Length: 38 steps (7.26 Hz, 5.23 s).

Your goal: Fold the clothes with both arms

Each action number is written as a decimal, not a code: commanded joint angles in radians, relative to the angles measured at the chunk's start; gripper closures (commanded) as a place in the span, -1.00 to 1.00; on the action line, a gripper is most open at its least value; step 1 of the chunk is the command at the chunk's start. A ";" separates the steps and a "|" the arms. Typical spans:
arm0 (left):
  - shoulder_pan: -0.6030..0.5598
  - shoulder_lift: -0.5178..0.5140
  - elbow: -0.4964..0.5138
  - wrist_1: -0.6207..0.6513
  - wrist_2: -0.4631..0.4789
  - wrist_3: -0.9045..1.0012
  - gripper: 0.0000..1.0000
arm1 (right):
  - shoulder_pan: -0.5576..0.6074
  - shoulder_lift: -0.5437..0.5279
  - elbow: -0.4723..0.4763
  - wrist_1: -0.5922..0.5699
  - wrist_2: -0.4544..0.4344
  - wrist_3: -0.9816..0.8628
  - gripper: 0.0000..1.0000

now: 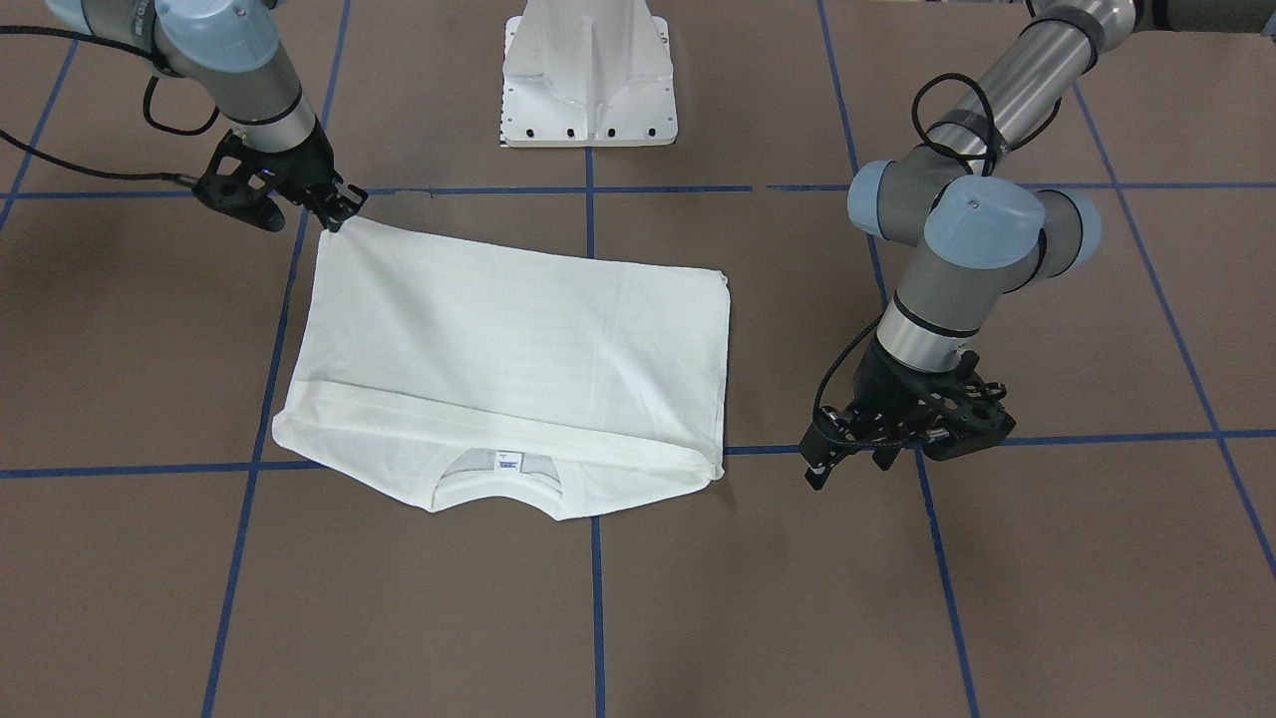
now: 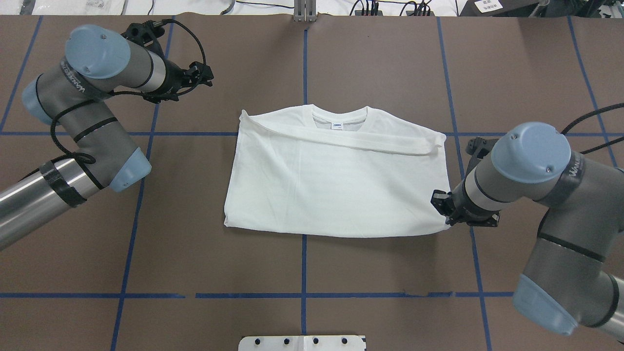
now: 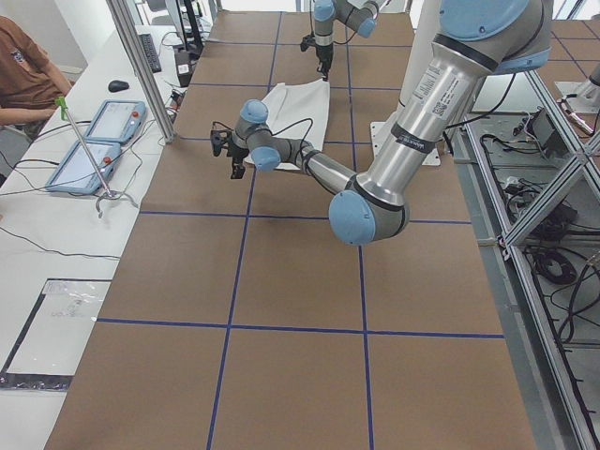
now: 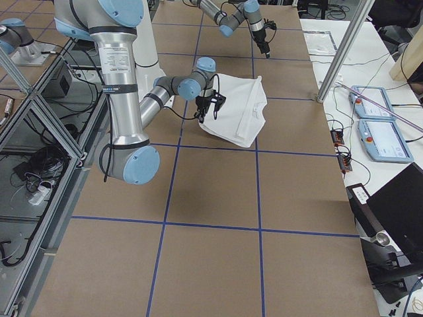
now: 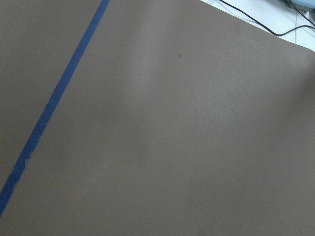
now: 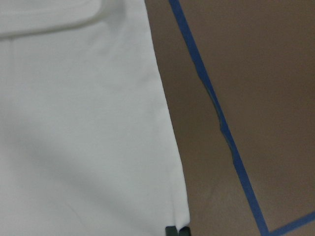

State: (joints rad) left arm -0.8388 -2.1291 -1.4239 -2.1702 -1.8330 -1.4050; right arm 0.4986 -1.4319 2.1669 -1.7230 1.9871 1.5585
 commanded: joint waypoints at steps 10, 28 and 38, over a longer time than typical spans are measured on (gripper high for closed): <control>0.007 0.020 -0.038 0.001 0.029 0.001 -0.98 | -0.516 0.002 0.125 -0.337 -0.017 0.621 -1.00; 0.560 0.066 -0.348 0.306 0.051 -0.407 -0.98 | 0.247 0.260 -0.004 -0.260 0.124 -0.141 -1.00; 0.555 0.041 -0.320 0.286 0.100 -0.345 1.00 | 0.255 0.254 -0.001 -0.260 0.124 -0.130 -1.00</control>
State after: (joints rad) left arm -0.2825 -2.0872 -1.7356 -1.8853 -1.7305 -1.7584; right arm 0.7520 -1.1782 2.1661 -1.9833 2.1108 1.4272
